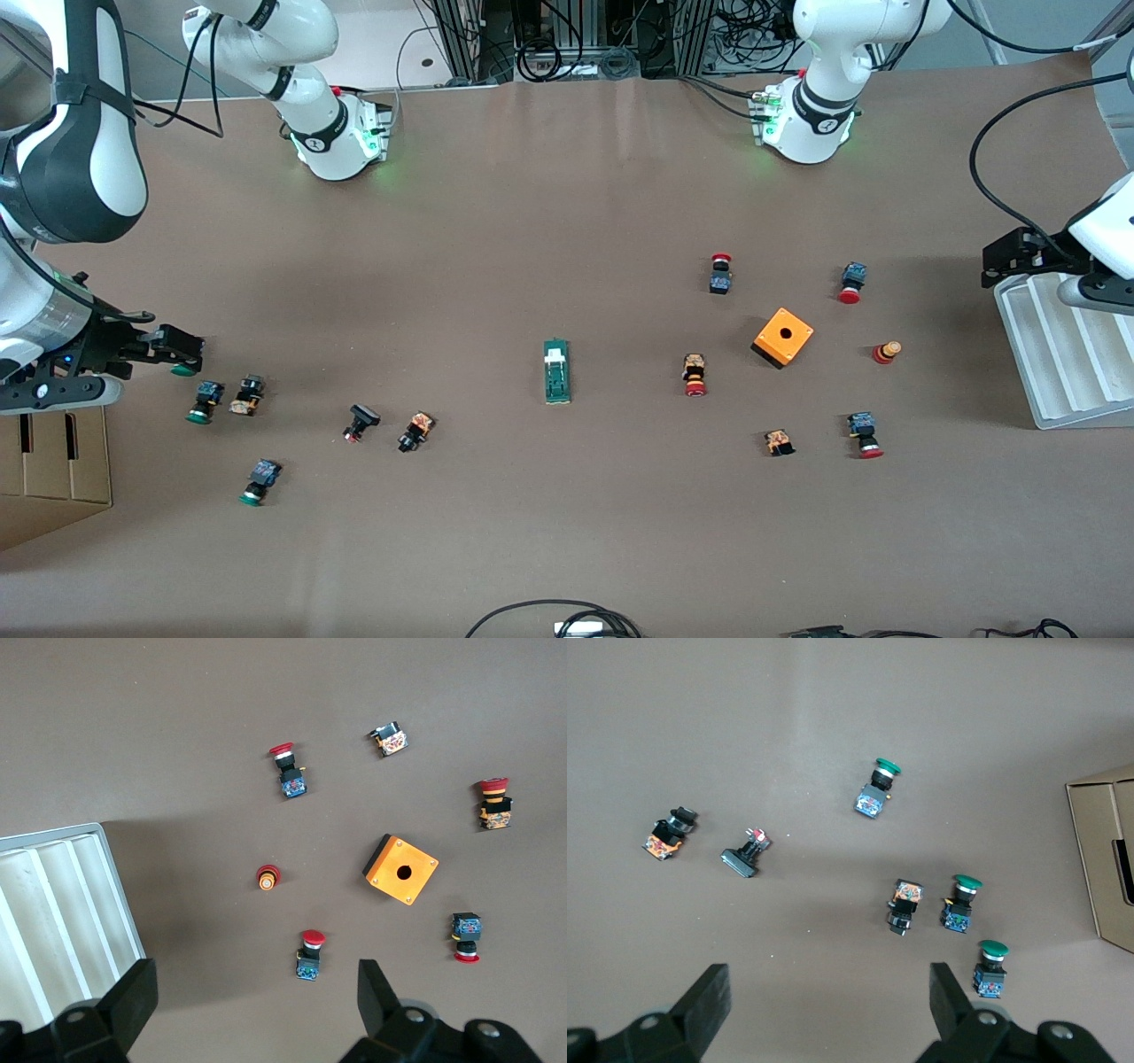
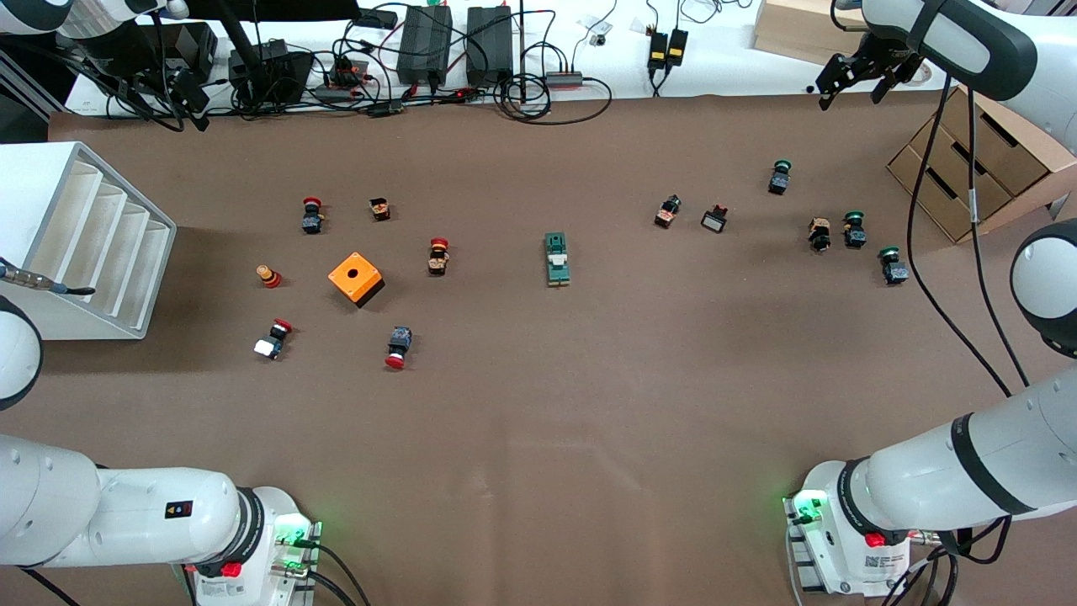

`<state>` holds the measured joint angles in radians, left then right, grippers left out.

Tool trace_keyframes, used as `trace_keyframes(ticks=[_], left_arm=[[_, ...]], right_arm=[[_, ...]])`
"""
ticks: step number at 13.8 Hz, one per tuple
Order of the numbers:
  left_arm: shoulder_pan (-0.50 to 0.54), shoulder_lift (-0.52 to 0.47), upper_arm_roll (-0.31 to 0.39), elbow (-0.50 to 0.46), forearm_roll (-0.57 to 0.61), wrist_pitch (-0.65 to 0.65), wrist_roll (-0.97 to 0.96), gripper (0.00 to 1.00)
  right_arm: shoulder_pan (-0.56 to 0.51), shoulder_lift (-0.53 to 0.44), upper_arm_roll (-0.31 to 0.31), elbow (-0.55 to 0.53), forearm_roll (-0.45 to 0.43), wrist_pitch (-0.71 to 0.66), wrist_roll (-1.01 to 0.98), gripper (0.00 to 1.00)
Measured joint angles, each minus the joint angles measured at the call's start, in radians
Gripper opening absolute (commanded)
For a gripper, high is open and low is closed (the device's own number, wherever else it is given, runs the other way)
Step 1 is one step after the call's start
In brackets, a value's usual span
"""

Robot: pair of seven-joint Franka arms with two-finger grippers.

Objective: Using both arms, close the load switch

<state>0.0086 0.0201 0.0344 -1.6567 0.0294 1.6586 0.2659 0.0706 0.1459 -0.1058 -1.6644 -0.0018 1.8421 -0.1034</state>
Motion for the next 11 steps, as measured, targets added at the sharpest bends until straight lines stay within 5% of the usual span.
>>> trace_keyframes(ticks=[11], left_arm=[[0.0, 0.0, 0.0, 0.0, 0.0, 0.0, 0.0, 1.0]], right_arm=[[0.0, 0.002, 0.0, 0.0, 0.0, 0.032, 0.0, 1.0]])
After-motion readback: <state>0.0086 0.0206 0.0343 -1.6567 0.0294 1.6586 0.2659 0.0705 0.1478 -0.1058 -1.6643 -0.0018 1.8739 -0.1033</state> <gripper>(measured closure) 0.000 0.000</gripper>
